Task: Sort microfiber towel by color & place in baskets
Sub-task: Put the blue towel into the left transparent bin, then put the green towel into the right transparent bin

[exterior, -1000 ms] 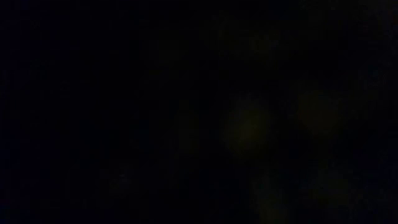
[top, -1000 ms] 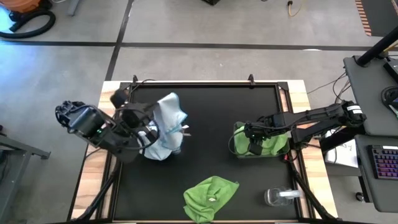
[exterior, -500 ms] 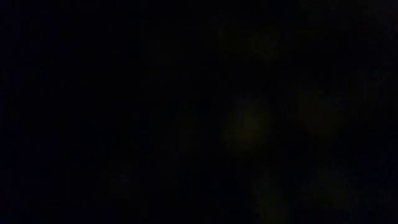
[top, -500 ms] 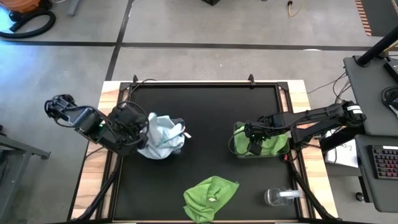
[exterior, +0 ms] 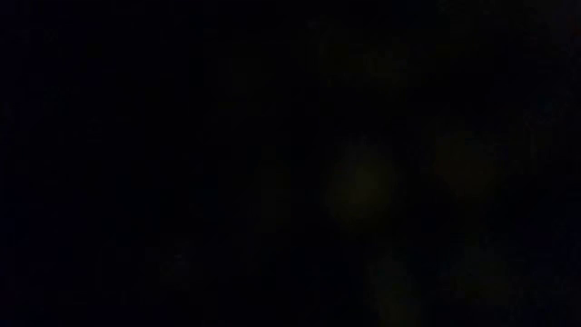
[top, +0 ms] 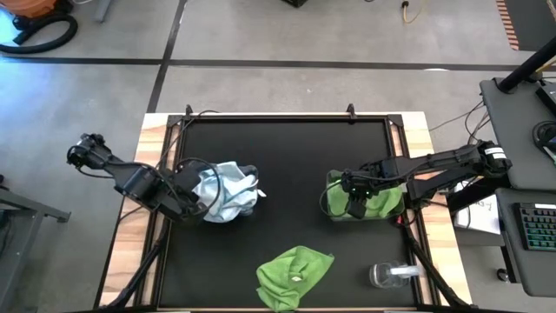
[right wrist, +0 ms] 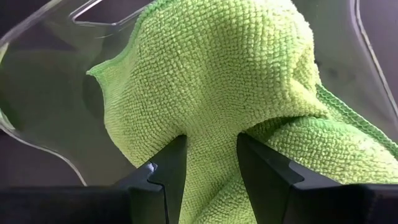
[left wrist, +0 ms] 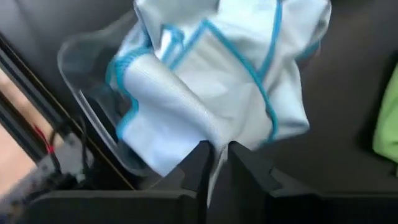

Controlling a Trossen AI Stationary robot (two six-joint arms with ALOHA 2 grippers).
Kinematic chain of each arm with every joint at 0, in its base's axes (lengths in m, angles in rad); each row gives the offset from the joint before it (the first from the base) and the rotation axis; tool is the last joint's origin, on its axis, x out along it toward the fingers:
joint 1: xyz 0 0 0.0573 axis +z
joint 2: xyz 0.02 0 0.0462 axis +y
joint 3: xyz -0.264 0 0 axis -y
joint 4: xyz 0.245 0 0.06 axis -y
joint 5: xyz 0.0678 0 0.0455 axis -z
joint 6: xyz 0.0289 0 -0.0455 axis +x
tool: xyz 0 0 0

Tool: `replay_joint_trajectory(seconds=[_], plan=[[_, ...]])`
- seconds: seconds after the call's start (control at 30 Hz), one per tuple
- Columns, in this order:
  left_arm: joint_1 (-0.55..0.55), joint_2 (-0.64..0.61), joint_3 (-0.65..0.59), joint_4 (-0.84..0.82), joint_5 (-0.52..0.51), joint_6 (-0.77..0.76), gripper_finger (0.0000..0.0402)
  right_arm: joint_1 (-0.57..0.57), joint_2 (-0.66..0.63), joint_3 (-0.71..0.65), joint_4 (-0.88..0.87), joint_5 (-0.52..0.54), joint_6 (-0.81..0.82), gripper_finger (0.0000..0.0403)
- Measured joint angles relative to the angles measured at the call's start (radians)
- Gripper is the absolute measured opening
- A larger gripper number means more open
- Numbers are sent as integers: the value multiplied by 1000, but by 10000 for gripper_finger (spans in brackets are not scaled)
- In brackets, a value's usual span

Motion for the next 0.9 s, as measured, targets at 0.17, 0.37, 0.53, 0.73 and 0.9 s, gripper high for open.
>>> replay_joint_trajectory(seconds=[0.17,0.37,0.53,0.73,0.9], plan=[[0,0,43,-1,-23,20,85,0,0,0,6,0,-3,137],[0,-6,112,-17,-328,146,118,0,0,0,10,0,-31,137],[5,-13,151,-4,-350,120,123,0,0,0,19,0,-32,137],[3,18,121,223,-214,137,123,0,0,0,130,-34,-32,137],[4,107,120,410,-203,356,123,22,0,11,273,-195,-55,137]])
